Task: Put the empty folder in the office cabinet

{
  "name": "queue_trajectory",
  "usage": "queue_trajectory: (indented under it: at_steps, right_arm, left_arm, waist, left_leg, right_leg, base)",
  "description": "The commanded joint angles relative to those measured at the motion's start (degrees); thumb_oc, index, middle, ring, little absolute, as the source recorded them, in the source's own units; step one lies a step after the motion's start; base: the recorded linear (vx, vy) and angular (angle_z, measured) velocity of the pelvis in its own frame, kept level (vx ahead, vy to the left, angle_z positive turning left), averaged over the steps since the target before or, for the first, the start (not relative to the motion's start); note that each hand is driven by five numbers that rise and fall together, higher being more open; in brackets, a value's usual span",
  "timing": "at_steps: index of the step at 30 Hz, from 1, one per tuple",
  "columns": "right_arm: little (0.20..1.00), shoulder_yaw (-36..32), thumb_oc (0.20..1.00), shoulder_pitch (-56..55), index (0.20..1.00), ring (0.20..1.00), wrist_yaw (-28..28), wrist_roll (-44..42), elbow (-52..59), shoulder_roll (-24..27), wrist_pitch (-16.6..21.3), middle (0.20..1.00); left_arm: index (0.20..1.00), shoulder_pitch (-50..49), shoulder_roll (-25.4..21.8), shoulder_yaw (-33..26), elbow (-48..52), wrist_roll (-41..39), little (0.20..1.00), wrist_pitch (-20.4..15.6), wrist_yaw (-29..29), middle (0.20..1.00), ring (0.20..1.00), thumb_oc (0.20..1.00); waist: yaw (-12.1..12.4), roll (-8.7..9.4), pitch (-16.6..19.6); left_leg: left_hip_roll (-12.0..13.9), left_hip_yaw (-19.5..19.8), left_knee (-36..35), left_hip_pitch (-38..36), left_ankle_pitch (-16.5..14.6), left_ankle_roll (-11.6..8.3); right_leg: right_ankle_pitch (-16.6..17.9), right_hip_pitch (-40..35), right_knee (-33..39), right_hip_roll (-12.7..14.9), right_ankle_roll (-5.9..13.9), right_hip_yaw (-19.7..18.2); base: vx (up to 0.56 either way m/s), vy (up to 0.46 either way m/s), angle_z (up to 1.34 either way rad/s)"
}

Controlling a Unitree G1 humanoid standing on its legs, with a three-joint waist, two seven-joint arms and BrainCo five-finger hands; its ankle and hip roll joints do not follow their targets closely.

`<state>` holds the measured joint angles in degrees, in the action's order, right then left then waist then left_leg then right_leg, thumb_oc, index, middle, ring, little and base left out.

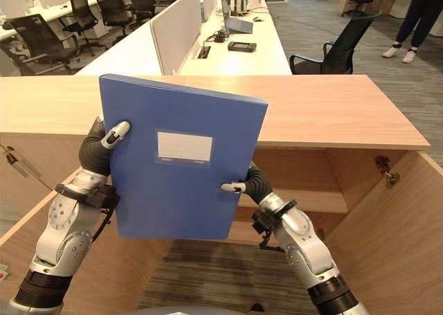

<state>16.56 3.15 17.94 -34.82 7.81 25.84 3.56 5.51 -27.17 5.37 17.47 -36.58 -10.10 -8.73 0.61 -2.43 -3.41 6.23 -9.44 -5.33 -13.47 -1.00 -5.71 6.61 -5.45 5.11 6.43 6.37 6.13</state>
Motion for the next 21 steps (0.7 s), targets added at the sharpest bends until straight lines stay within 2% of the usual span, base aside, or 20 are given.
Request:
queue_trajectory:
  at_steps: [1, 14, 15, 16, 21]
  right_arm:
    - [1.000, 1.9, 1.000, 6.8, 1.000, 1.000, 0.8, 0.1, -1.0, -3.3, 1.6, 1.000]
    - [1.000, 4.3, 1.000, 7.8, 1.000, 1.000, 0.3, -1.0, -3.7, -5.0, 1.5, 1.000]
    - [0.576, 4.6, 0.576, 7.7, 0.576, 0.576, 0.4, -1.2, -3.8, -5.1, 1.4, 0.576]
    - [0.200, 4.6, 0.200, 7.4, 0.200, 0.200, 0.5, -1.3, -3.7, -5.1, 1.3, 0.200]
    - [0.200, 5.0, 0.200, 6.8, 0.200, 0.200, 0.7, -2.0, -3.8, -5.2, 1.2, 0.200]
  left_arm:
    - [0.200, 9.1, -1.6, 3.0, -0.8, 1.7, 0.200, -2.1, -1.1, 0.200, 0.200, 0.200]
    - [0.200, 11.4, 0.4, 6.8, -0.9, 1.9, 0.200, -1.8, -1.4, 0.200, 0.200, 0.200]
    - [0.200, 11.5, 0.5, 6.9, -0.9, 1.9, 0.200, -1.9, -1.3, 0.200, 0.200, 0.200]
    - [0.200, 11.6, 0.6, 7.0, -0.8, 1.8, 0.200, -1.9, -1.3, 0.200, 0.200, 0.200]
    - [0.200, 12.0, 1.2, 7.0, -0.9, 1.9, 0.200, -2.4, -0.5, 0.200, 0.200, 0.200]
  waist:
    - [0.0, 2.42, 0.0]
    - [-0.2, 2.56, -0.3]
    - [-0.2, 2.58, -0.3]
    - [-0.2, 2.62, -0.3]
    - [-0.2, 2.74, -0.2]
  left_leg:
    - [-1.5, 3.0, 0.3, 1.1, -1.7, 1.30]
    - [-1.6, 3.1, 0.3, 1.2, -1.7, 1.39]
    - [-1.7, 3.1, 0.3, 1.2, -1.7, 1.39]
    - [-1.7, 3.1, 0.3, 1.2, -1.7, 1.39]
    - [-1.7, 3.2, 0.3, 1.0, -1.9, 1.39]
  right_leg:
    - [-7.5, -3.8, -2.5, 1.1, 2.21, -1.0]
    - [-7.5, -3.7, -2.6, 1.0, 2.23, -1.2]
    - [-7.5, -3.7, -2.6, 1.0, 2.23, -1.2]
    - [-7.6, -3.7, -2.7, 1.0, 2.24, -1.2]
    - [-7.7, -3.7, -2.8, 1.1, 2.29, -1.2]
  base:
    - [0.00, 0.000, 0.00]
    - [0.00, 0.000, 0.00]
    - [0.00, 0.000, 0.00]
    - [0.00, 0.000, 0.00]
    - [0.00, 0.000, 0.00]
